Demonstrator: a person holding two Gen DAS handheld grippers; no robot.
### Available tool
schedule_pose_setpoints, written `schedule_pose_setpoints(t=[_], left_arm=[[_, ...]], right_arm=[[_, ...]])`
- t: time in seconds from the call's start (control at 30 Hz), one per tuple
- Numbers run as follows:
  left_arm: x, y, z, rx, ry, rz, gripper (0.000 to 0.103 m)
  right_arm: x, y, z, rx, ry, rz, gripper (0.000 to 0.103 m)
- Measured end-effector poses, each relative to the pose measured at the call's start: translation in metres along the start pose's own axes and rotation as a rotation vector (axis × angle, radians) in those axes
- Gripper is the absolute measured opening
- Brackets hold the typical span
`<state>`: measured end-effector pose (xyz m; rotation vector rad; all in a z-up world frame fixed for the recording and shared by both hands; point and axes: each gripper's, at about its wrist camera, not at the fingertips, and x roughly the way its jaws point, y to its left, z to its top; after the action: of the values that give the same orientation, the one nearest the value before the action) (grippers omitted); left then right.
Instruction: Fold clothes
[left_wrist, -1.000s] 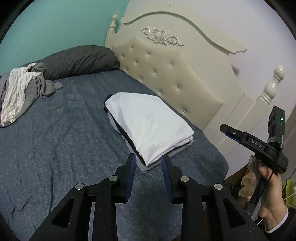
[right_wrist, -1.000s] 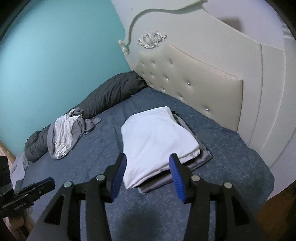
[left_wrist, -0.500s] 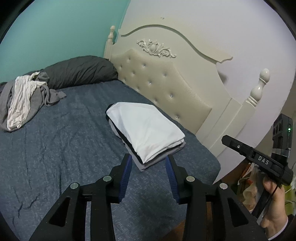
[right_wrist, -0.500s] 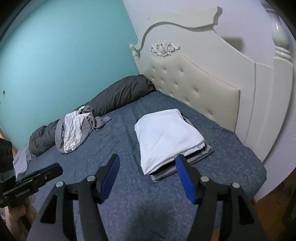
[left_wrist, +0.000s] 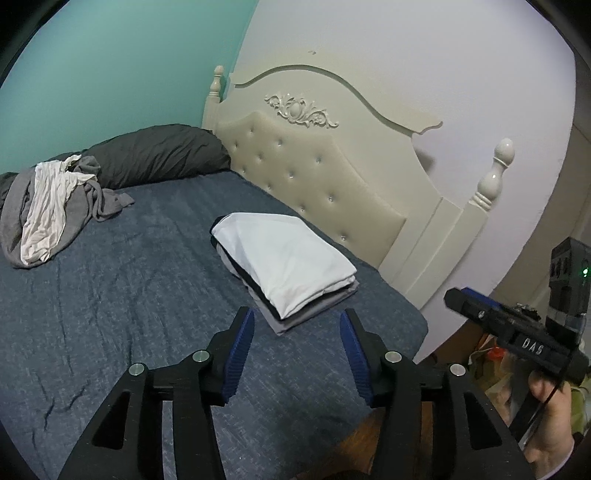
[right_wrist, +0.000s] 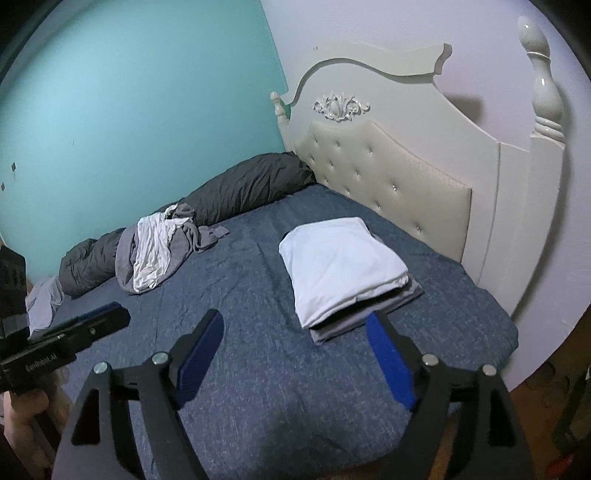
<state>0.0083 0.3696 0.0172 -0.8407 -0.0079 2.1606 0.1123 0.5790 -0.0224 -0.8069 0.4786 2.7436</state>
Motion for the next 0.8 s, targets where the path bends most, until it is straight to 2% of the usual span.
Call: schedule_pose_setpoints(t=[0.17, 0.4, 0.6, 0.8], left_arm=[[-0.015, -0.005, -0.006, 0.034, -0.013, 0.001, 0.061], [-0.035, -0.009, -0.011, 0.047, -0.039, 0.003, 0.075], [-0.042, -0.014, -0.018, 0.079, -0.039, 0.022, 0.082], [-0.046, -0.012, -0.026, 0.099, -0.045, 0.047, 0.092]], right_arm=[[-0.013, 0.010, -0.009, -0.013, -0.008, 0.008, 0.084], [-0.027, 0.018, -0.024, -0.022, -0.030, -0.035, 0.087], [-0.037, 0.023, -0.031, -0.025, -0.059, -0.065, 0.096], [-0.042, 0.027, -0.039, -0.043, -0.082, -0.090, 0.100]])
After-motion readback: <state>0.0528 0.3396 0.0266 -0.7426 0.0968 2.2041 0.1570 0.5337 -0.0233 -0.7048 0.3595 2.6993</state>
